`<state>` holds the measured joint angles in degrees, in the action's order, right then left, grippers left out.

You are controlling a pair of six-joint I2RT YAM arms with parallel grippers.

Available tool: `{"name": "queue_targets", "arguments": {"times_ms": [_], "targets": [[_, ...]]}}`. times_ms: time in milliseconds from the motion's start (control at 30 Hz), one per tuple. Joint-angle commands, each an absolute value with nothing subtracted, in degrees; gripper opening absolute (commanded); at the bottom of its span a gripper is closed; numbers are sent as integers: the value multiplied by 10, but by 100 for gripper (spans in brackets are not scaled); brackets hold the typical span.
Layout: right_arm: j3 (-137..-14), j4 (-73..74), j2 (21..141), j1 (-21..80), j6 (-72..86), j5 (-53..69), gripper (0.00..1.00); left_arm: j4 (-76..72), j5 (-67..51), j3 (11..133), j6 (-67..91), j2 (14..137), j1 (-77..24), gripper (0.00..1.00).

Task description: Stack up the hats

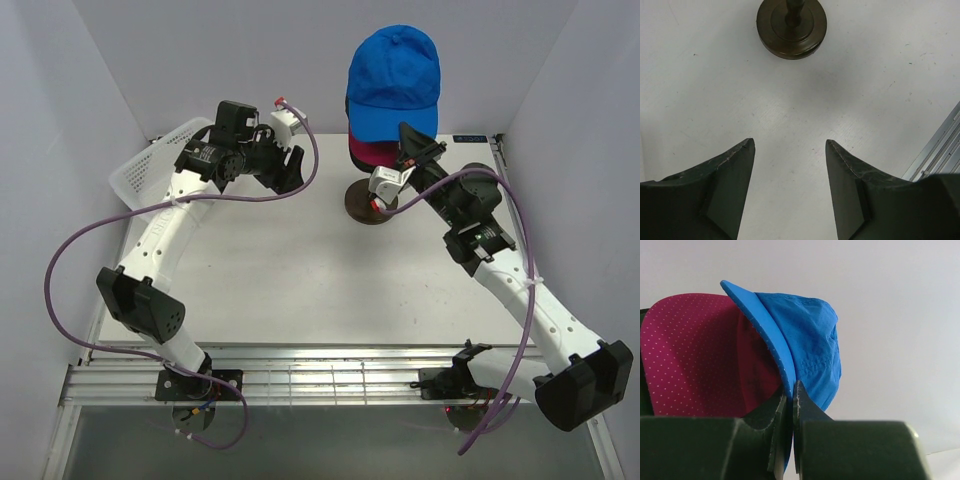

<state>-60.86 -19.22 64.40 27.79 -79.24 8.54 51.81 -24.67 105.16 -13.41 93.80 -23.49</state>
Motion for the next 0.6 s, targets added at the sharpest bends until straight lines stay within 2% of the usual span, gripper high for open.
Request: {"name": "queue_targets", "arguments": {"times_ms": [0,433,500,567], "targets": [[-592,-146,638,279,-740,83,8,509,-266,1077,-133,918,-238,69],[-565,-106,635,279,-714,84,8,499,-252,1049,-144,899,-238,69],[-570,-105,636,279,-708,80,13,498,-253,1047,-143,899,-238,69],[-576,-107,635,279,-701,78,33,498,-255,1044,-142,899,-239,69]]}}
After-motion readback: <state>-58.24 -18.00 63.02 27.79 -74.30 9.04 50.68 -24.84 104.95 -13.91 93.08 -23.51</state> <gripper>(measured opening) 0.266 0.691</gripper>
